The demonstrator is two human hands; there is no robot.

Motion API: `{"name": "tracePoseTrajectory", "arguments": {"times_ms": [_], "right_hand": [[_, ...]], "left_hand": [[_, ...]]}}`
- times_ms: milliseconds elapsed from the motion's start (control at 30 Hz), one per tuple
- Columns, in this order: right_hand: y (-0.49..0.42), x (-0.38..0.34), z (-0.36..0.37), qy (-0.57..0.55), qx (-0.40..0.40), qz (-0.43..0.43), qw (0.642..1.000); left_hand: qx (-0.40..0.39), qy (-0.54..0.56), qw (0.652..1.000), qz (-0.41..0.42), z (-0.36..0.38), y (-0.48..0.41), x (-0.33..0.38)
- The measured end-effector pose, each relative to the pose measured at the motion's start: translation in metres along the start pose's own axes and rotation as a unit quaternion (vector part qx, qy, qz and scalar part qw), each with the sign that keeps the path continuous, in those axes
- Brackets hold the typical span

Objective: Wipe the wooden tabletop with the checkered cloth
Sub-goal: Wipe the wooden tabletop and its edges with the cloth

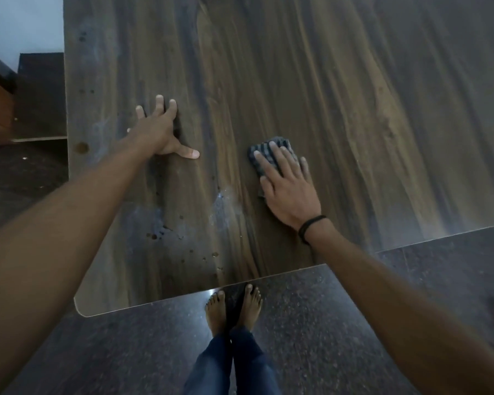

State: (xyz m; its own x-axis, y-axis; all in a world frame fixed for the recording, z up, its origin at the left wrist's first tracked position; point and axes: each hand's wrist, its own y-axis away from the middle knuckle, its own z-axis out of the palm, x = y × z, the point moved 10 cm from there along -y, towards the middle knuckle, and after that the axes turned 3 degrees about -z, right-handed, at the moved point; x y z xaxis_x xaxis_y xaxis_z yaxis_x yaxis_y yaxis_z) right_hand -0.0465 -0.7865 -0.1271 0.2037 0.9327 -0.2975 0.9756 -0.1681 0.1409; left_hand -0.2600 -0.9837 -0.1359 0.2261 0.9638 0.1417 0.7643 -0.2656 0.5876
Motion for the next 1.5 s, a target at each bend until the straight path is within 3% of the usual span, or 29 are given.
{"name": "tracePoseTrajectory", "arguments": {"times_ms": [33, 133, 167, 267, 300, 400, 433, 533, 567, 700, 733, 800, 867, 933, 1000, 1033, 1133, 1167, 1300, 1433, 1500], "right_hand": [[0.010, -0.011, 0.005, 0.003, 0.007, 0.005, 1.000], [0.057, -0.045, 0.024, 0.038, -0.010, -0.150, 0.988], [0.060, -0.035, 0.021, 0.043, -0.010, -0.145, 0.988], [0.060, 0.005, 0.009, -0.003, 0.031, 0.041, 0.999], [0.069, -0.008, 0.016, 0.001, 0.027, 0.034, 0.999], [0.116, -0.050, 0.035, 0.046, -0.007, -0.171, 0.984], [0.118, -0.036, 0.029, 0.046, -0.005, -0.173, 0.984], [0.111, 0.023, 0.011, 0.006, 0.046, 0.043, 0.998], [0.118, 0.021, 0.017, -0.003, 0.043, 0.078, 0.996], [0.147, -0.015, 0.027, 0.039, 0.001, -0.118, 0.992], [0.141, 0.002, 0.019, 0.041, 0.007, -0.100, 0.994], [0.131, 0.037, 0.007, 0.020, 0.040, 0.034, 0.998], [0.138, 0.025, 0.017, -0.005, 0.049, 0.102, 0.994], [0.156, -0.030, 0.035, 0.017, 0.027, -0.027, 0.999], [0.165, -0.040, 0.038, 0.032, 0.003, -0.137, 0.990], [0.156, -0.029, 0.034, 0.040, 0.010, -0.127, 0.991], [0.135, -0.005, 0.026, 0.005, 0.036, 0.046, 0.998], [0.135, -0.020, 0.032, -0.003, 0.028, 0.055, 0.998], [0.132, -0.062, 0.042, 0.027, -0.008, -0.119, 0.992], [0.103, -0.034, 0.030, -0.003, 0.019, 0.038, 0.999], [0.120, -0.076, 0.044, 0.010, 0.008, -0.042, 0.999]], "left_hand": [[-0.002, 0.002, 1.000, 0.000, 0.001, 0.000, 0.000], [0.001, -0.003, 1.000, -0.002, 0.002, 0.004, -0.001], [0.001, -0.003, 1.000, -0.001, 0.002, 0.006, 0.000], [-0.017, -0.013, 1.000, 0.002, 0.006, 0.012, 0.006], [-0.024, -0.019, 1.000, 0.002, 0.010, 0.015, 0.006], [-0.037, -0.018, 0.999, 0.005, 0.026, 0.026, 0.003], [-0.033, -0.014, 0.999, 0.007, 0.028, 0.028, 0.003], [-0.038, -0.012, 0.999, 0.003, 0.026, 0.028, 0.004], [-0.039, -0.011, 0.999, -0.001, 0.025, 0.027, 0.004], [-0.028, -0.015, 0.999, 0.000, 0.026, 0.026, 0.003], [-0.024, -0.014, 1.000, 0.001, 0.026, 0.027, 0.004], [-0.026, -0.010, 1.000, -0.002, 0.024, 0.031, 0.003], [-0.021, -0.005, 1.000, -0.002, 0.023, 0.032, 0.002], [-0.022, -0.002, 1.000, -0.005, 0.022, 0.033, 0.001], [-0.027, -0.003, 1.000, -0.008, 0.025, 0.033, 0.002], [-0.025, -0.003, 1.000, -0.010, 0.025, 0.033, 0.002], [-0.029, 0.005, 1.000, -0.005, 0.025, 0.035, 0.002], [-0.027, 0.005, 1.000, -0.003, 0.024, 0.034, 0.002], [-0.022, -0.009, 1.000, 0.001, 0.023, 0.034, 0.002], [-0.033, -0.015, 0.999, 0.012, 0.025, 0.028, 0.001], [-0.042, -0.050, 0.998, 0.020, 0.024, 0.023, -0.003]]}}
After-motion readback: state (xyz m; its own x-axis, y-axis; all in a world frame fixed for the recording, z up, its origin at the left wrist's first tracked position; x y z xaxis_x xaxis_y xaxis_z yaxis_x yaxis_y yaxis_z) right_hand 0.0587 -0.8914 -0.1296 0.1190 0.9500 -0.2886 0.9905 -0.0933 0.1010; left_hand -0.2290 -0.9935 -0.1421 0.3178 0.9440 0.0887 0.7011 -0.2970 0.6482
